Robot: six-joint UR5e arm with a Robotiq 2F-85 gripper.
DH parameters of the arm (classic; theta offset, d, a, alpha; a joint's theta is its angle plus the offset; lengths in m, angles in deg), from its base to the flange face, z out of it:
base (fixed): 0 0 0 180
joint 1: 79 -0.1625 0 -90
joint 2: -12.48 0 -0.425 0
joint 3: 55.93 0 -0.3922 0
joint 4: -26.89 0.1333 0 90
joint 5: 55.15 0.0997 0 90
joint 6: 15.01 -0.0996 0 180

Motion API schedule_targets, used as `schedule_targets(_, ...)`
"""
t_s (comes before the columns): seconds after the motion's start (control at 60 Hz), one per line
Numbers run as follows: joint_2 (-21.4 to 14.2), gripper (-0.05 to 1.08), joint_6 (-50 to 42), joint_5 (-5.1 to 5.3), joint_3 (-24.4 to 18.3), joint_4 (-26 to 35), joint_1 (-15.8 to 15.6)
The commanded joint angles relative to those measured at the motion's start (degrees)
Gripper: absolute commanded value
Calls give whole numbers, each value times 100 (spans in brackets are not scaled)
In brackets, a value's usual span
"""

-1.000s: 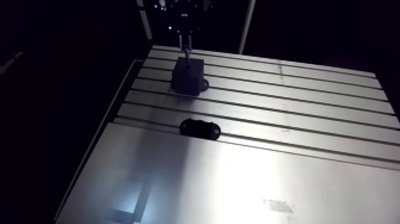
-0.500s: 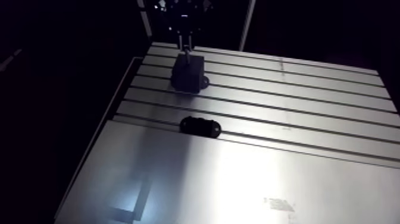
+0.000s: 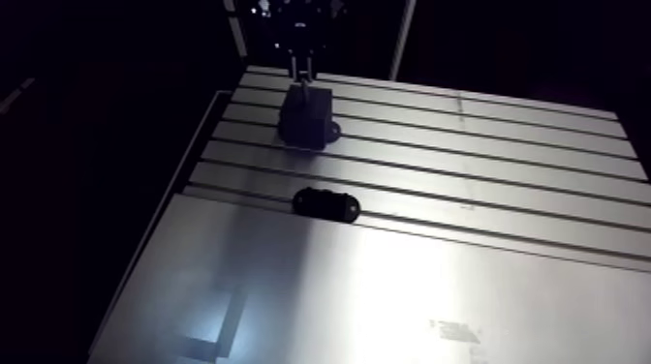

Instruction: Pick up the M10 bolt and insert it into the hole until fully seated.

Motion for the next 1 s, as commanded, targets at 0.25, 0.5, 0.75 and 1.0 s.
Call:
schedule_targets(0.25,26,107,0,0,-21,-2,0)
schedule_targets(0.5,17,108,0,9,-72,7,0)
schedule_targets(0.75,1,108,8,18,-135,23,0)
schedule_targets(1.0,-18,108,18,9,-127,51,0)
